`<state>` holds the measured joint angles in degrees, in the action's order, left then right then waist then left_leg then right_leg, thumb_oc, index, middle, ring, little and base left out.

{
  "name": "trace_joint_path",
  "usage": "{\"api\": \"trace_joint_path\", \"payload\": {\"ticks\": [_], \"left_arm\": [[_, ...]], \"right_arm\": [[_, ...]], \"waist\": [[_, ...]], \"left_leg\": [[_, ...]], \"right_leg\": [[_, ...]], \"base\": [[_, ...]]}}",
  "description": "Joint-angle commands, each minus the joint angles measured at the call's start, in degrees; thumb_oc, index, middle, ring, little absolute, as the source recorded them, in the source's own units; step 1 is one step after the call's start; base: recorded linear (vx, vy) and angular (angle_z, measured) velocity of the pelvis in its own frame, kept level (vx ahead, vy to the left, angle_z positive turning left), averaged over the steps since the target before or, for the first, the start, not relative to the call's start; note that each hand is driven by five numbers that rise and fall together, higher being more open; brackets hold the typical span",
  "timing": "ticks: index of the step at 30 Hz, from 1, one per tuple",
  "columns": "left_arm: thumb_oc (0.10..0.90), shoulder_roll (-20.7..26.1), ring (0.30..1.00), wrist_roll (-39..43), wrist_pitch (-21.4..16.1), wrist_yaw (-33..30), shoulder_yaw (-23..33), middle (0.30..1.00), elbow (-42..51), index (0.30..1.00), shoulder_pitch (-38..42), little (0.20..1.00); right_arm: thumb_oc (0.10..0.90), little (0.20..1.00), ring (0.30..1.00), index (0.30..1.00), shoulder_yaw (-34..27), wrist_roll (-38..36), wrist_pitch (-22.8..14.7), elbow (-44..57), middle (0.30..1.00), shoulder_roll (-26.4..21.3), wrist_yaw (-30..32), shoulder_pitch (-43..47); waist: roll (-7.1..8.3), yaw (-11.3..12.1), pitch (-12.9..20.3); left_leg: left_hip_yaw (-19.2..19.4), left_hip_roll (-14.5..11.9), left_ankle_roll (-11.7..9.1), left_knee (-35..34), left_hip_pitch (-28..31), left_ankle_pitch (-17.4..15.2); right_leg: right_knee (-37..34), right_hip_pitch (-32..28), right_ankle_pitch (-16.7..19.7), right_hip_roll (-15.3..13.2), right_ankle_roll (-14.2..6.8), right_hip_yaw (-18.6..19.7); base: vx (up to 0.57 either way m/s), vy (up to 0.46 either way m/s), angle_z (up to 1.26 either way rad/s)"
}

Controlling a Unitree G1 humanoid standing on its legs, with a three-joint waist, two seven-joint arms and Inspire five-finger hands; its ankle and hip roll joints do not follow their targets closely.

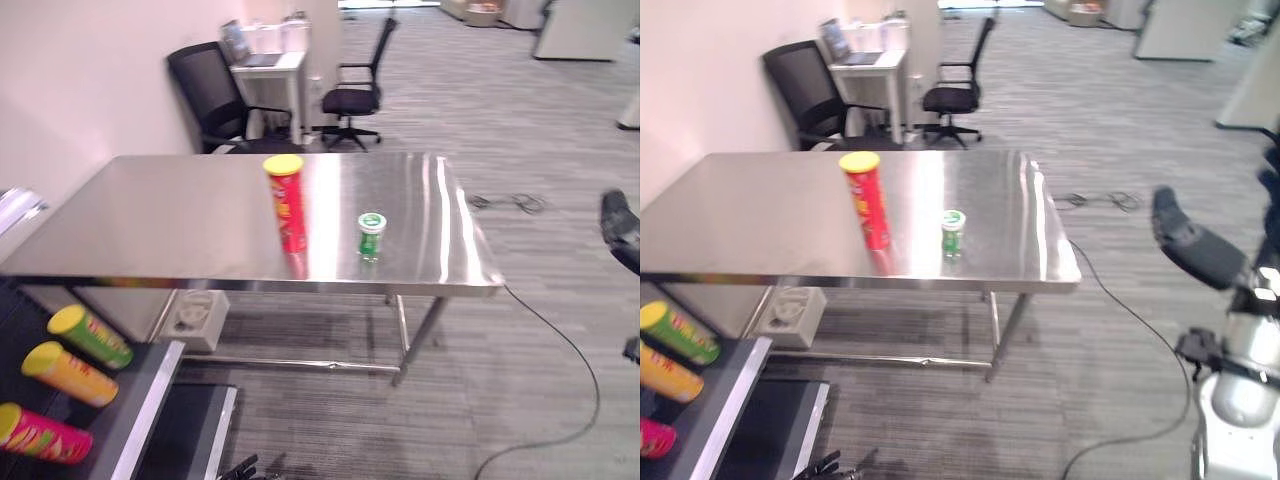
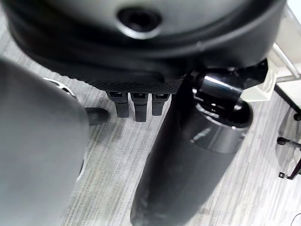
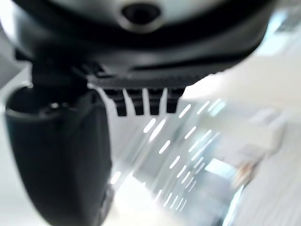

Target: Put the goods on the table back onto the shelves and tidy them up.

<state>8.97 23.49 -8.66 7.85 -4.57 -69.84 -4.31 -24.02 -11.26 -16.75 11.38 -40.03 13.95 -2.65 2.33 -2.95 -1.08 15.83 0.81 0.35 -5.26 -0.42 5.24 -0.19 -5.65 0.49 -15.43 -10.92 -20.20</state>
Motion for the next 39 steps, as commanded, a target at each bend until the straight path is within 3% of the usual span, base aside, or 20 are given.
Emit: {"api": "trace_joint_path", "payload": {"ticks": [1, 6, 12, 15, 21, 28, 39], "left_arm": [[0.8, 0.34, 0.9, -1.56, -1.47, -0.68, -0.7, 0.9, -0.7, 0.9, 3.04, 0.9], [0.8, 0.67, 0.9, -0.1, -1.21, -0.66, -1.06, 0.9, -0.74, 0.9, 2.63, 0.9], [0.8, 0.76, 0.9, 1.12, -1.21, -0.61, -0.8, 0.9, -0.8, 0.9, 2.42, 0.9], [0.8, 0.61, 0.9, 0.7, -1.28, -0.97, -1.31, 0.9, -1.14, 0.9, 2.9, 0.9], [0.8, 0.54, 0.9, 1.12, -1.53, -1.37, -1.32, 0.9, -1.04, 0.9, 3.02, 0.9], [0.8, 0.73, 0.9, 0.79, -1.74, -1.07, -1.91, 0.9, -0.98, 0.9, 2.45, 0.9], [0.8, 0.99, 0.9, 1.03, -1.94, -1.49, -1.87, 0.9, -0.63, 0.9, 2.08, 0.9]], "right_arm": [[0.8, 0.9, 0.9, 0.9, -0.24, -1.38, -2.52, -2.31, 0.9, -3.94, -0.65, 8.24], [0.8, 0.9, 0.9, 0.9, 8.85, -2.11, 0.27, -9.15, 0.9, -5.97, -2.91, 14.26], [0.8, 0.9, 0.9, 0.9, 13.99, -2.69, 1.21, -14.38, 0.9, -6.94, -3.88, 18.77], [0.8, 0.9, 0.9, 0.9, 17.63, 0.58, 2.73, -18.71, 0.9, -7.74, -2.66, 22.49], [0.8, 0.9, 0.9, 0.9, 17.12, 0.94, 2.23, -20.3, 0.9, -6.92, -1.48, 22.95], [0.8, 0.9, 0.9, 0.9, 20.26, -1.87, 2.35, -24.29, 0.9, -4.83, -3.99, 23.12], [0.8, 0.9, 0.9, 0.9, 23.74, 0.03, 3.58, -29.84, 0.9, -3.66, -3.24, 25.54]], "waist": [[1.06, 3.12, -0.99], [1.86, 5.71, -0.8], [2.31, 6.82, -0.93], [2.8, 7.83, -1.0], [3.14, 8.5, -1.0], [3.61, 9.63, -0.89], [4.03, 10.83, -1.15]], "left_leg": [[-0.8, -0.78, -0.59, 0.26, 2.7, -4.73], [-1.91, -0.51, -0.49, 0.26, 2.57, -4.32], [-2.76, -0.4, -0.57, 0.26, 2.76, -4.42], [-3.51, -0.42, -0.63, 0.26, 2.58, -4.33], [-4.2, -0.43, -0.67, 0.26, 2.32, -4.37], [-4.73, -0.32, -0.84, 0.26, 2.03, -4.35], [-5.25, 0.18, -0.74, 0.26, 1.68, -4.51]], "right_leg": [[2.34, 0.54, 9.09, -1.99, -1.48, 0.43], [2.32, -0.43, 9.35, -2.25, -1.37, -1.29], [2.38, -1.11, 9.14, -2.21, -1.4, -2.17], [2.43, -1.54, 9.17, -2.08, -1.3, -2.97], [2.19, -1.86, 8.83, -1.87, -1.26, -3.64], [1.59, -2.14, 8.94, -1.72, -1.23, -4.38], [1.45, -2.42, 9.71, -1.98, -1.55, -5.0]], "base": [[0.01, -0.005, 0.21], [0.01, -0.005, 0.25], [0.01, -0.001, 0.07], [0.03, -0.004, 0.05], [0.01, 0.0, 0.01], [0.0, 0.001, 0.0], [0.01, 0.006, 0.03]]}}
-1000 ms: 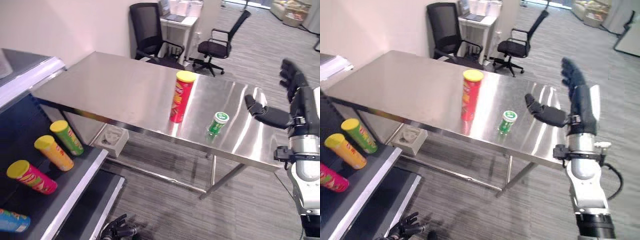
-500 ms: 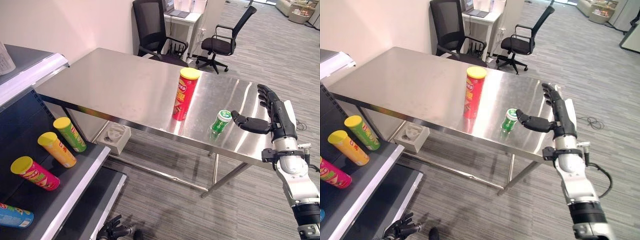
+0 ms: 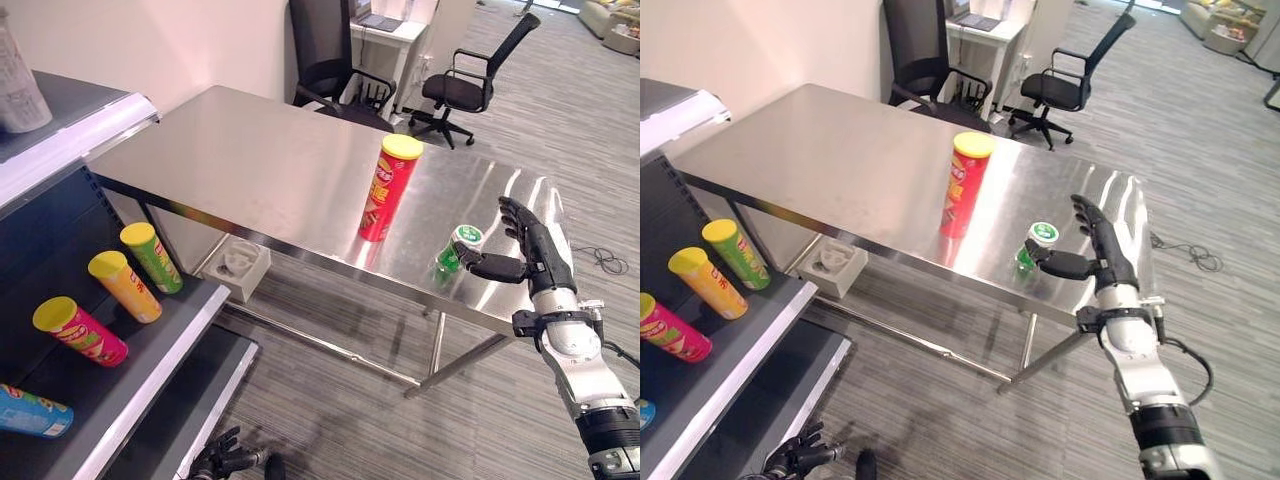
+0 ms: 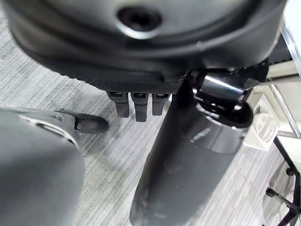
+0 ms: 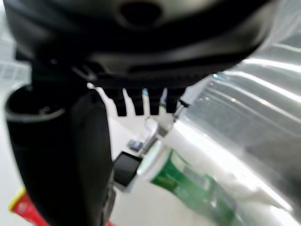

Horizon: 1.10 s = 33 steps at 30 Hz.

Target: Put the goods on the table back onto the shelves and tidy them up.

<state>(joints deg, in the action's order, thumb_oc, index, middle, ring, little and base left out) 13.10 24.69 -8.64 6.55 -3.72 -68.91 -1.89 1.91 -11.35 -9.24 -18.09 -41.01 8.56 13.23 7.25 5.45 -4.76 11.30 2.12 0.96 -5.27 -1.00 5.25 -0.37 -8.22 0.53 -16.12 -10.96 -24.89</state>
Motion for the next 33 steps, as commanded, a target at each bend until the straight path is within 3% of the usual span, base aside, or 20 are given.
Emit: {"api": "trace_joint_path", "payload": {"ticks": [1, 33], "left_arm": [[0.8, -3.15, 0.9, -0.3, -1.93, -0.31, -2.71, 0.9, -1.6, 0.9, -0.29, 0.9], [0.8, -2.49, 0.9, -3.1, -2.64, -2.32, -6.52, 0.9, -0.26, 0.9, -1.14, 0.9]], "right_arm": [[0.8, 0.9, 0.9, 0.9, -2.1, 0.58, -3.81, -0.78, 0.9, -2.62, 2.56, 9.92], [0.8, 0.9, 0.9, 0.9, 1.34, 0.15, -2.54, -14.06, 0.9, 1.91, 7.53, 17.6]], "waist": [[-0.86, 2.5, 2.52], [-0.63, 5.33, 1.76]], "left_leg": [[-0.77, -1.1, -1.32, 0.27, 2.25, -4.56], [-2.06, -0.39, -1.4, 0.27, 0.68, -4.65]], "right_leg": [[1.65, 0.14, 9.77, -1.33, -1.54, -0.3], [0.68, -0.1, 11.92, -1.59, -2.28, -2.16]], "base": [[0.0, 0.0, 0.0], [0.01, 0.005, 0.02]]}}
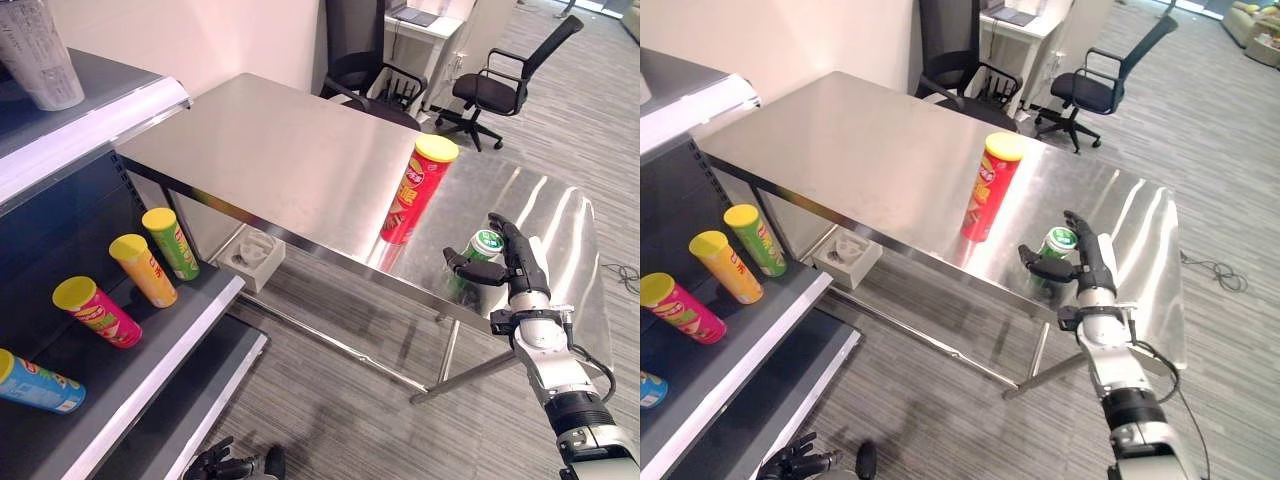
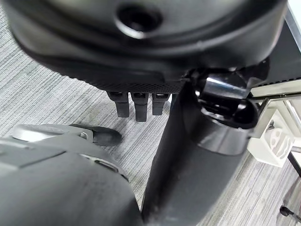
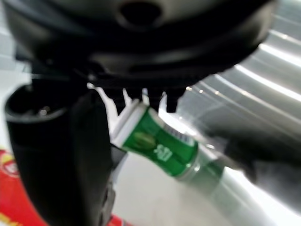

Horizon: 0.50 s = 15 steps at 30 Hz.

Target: Put the goods on the table back onto the shelves and tidy them up.

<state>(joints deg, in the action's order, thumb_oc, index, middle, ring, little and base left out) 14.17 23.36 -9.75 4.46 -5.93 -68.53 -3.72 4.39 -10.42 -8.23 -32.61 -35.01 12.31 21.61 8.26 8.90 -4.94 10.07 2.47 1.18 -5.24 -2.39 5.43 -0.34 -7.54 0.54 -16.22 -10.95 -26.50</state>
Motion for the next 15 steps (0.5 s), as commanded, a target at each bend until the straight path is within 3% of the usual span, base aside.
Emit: {"api": "trace_joint_path", "payload": {"ticks": [1, 7, 8, 9, 10, 15], "left_arm": [[0.8, -3.57, 0.9, -1.97, -1.49, -0.32, -4.34, 0.9, -0.71, 0.9, 0.71, 0.9], [0.8, -3.67, 0.9, -2.38, -1.67, -0.68, -4.65, 0.9, -0.82, 0.9, 0.79, 0.9], [0.8, -3.62, 0.9, -2.75, -1.66, -0.67, -4.87, 0.9, -0.7, 0.9, 0.69, 0.9], [0.8, -3.64, 0.9, -3.02, -1.69, -0.66, -5.2, 0.9, -0.59, 0.9, 0.66, 0.9], [0.8, -3.64, 0.9, -3.02, -1.69, -0.66, -5.21, 0.9, -0.59, 0.9, 0.66, 0.9], [0.8, -3.58, 0.9, -3.8, -1.77, -1.19, -5.6, 0.9, -0.31, 0.9, 0.67, 0.9]], "right_arm": [[0.8, 0.9, 0.9, 0.9, -1.34, -0.62, -3.42, -0.08, 0.9, -3.97, 4.2, 9.39], [0.8, 0.9, 0.9, 0.9, -1.6, -0.68, -3.38, -0.49, 0.9, -3.72, 4.62, 9.5], [0.751, 0.827, 0.827, 0.827, -1.65, -0.44, -3.37, -0.58, 0.827, -3.62, 4.72, 9.34], [0.518, 0.476, 0.476, 0.476, -1.76, -0.29, -3.29, -0.85, 0.476, -3.44, 5.04, 9.29], [0.417, 0.326, 0.326, 0.326, -1.77, -0.29, -3.29, -0.85, 0.326, -3.44, 5.04, 9.28], [0.4, 0.3, 0.3, 0.3, -2.04, 1.04, -3.0, -0.87, 0.3, -2.59, 6.1, 8.71]], "waist": [[-1.63, 1.96, 1.96], [-1.64, 2.05, 2.0], [-1.67, 2.05, 2.04], [-1.74, 2.08, 2.0], [-1.73, 2.09, 2.0], [-1.79, 2.11, 1.95]], "left_leg": [[-0.88, -0.63, -1.55, 0.24, 2.0, -4.91], [-1.05, -0.33, -1.46, 0.24, 2.05, -5.04], [-1.08, -0.34, -1.44, 0.24, 2.03, -5.05], [-1.18, -0.29, -1.42, 0.24, 1.99, -5.05], [-1.18, -0.29, -1.42, 0.24, 1.99, -5.05], [-1.39, -0.04, -1.3, 0.24, 2.15, -5.17]], "right_leg": [[0.6, -0.79, 12.05, -1.58, -2.36, -0.7], [0.57, -1.0, 12.48, -1.77, -2.51, -0.85], [0.62, -1.02, 12.52, -1.85, -2.54, -0.9], [0.67, -0.96, 12.59, -1.92, -2.56, -0.94], [0.68, -0.96, 12.58, -1.92, -2.56, -0.94], [0.8, -1.09, 12.95, -2.11, -2.65, -1.14]], "base": [[0.01, 0.017, 0.04], [0.0, 0.0, 0.0], [0.0, 0.0, 0.0], [0.0, 0.0, 0.0], [0.0, 0.0, 0.0], [0.0, 0.003, 0.02]]}}
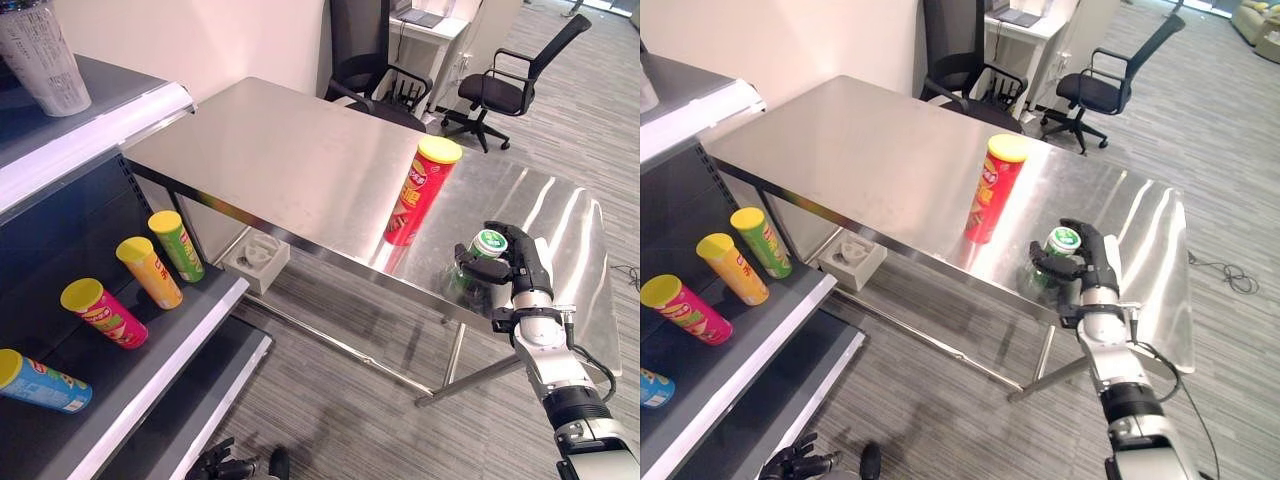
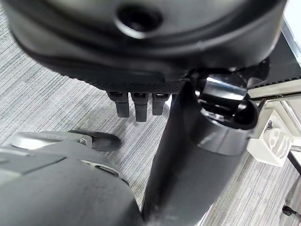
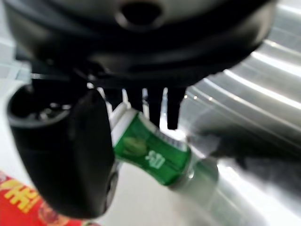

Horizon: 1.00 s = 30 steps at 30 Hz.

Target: Put the goods on the table back onto the shelves and tidy them up.

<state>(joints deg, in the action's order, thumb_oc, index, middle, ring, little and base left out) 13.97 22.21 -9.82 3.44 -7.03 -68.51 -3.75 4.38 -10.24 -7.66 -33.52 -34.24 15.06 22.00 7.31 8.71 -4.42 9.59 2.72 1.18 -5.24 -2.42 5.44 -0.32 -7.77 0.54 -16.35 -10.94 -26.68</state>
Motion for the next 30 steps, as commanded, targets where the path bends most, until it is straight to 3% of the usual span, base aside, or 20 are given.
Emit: {"api": "trace_joint_path", "payload": {"ticks": [1, 11, 19, 29, 30], "left_arm": [[0.8, -3.36, 0.9, -2.84, -1.74, -0.26, -4.46, 0.9, -0.28, 0.9, 0.67, 0.9], [0.8, -3.12, 0.9, -5.28, -2.17, -1.28, -4.77, 0.9, -0.14, 0.9, 0.96, 0.9], [0.8, -2.78, 0.9, -7.63, -2.3, -1.85, -4.41, 0.9, -0.34, 0.9, 1.7, 0.9], [0.8, -2.6, 0.9, -10.58, -2.16, -1.73, -3.33, 0.9, -0.16, 0.9, 2.77, 0.9], [0.8, -2.55, 0.9, -10.96, -2.05, -1.42, -2.57, 0.9, 0.09, 0.9, 2.83, 0.9]], "right_arm": [[0.4, 0.3, 0.3, 0.3, -2.15, 1.22, -3.52, 0.12, 0.3, -3.28, 3.47, 8.03], [0.4, 0.3, 0.3, 0.3, -2.97, 3.26, -3.61, 1.19, 0.3, -3.73, 4.31, 6.2], [0.4, 0.3, 0.3, 0.3, -5.77, 5.43, -4.28, 8.85, 0.3, -5.19, 5.15, 3.08], [0.4, 0.3, 0.3, 0.3, -13.94, 9.67, -6.85, 32.16, 0.3, -6.02, 4.21, -5.23], [0.4, 0.3, 0.3, 0.3, -16.1, 9.81, -7.7, 39.17, 0.3, -4.75, 1.92, -8.79]], "waist": [[-0.84, 2.34, 1.42], [-1.03, 2.04, 1.39], [-1.22, 1.09, 1.64], [-1.73, -1.5, 2.18], [-2.19, -2.71, 2.22]], "left_leg": [[-1.01, -0.27, -1.29, 0.24, 2.2, -5.19], [-1.35, -0.21, -1.2, 0.24, 2.63, -5.28], [-1.25, -0.51, -1.32, 0.24, 3.03, -5.33], [-0.92, -1.31, -1.53, 0.24, 3.8, -5.07], [-0.84, -1.81, -1.54, 0.24, 3.98, -4.78]], "right_leg": [[0.84, -0.88, 13.0, -2.03, -2.67, -0.98], [1.31, -1.09, 12.66, -2.11, -2.58, -1.07], [1.54, -1.13, 12.0, -2.14, -2.42, -1.09], [3.11, -0.93, 9.75, -1.57, -1.69, -0.2], [4.66, -0.37, 8.36, -1.25, -1.2, 0.51]], "base": [[0.0, 0.006, 0.07], [0.0, 0.003, 0.04], [0.0, 0.0, 0.0], [-0.04, -0.038, -0.01], [-0.12, -0.087, -0.05]]}}
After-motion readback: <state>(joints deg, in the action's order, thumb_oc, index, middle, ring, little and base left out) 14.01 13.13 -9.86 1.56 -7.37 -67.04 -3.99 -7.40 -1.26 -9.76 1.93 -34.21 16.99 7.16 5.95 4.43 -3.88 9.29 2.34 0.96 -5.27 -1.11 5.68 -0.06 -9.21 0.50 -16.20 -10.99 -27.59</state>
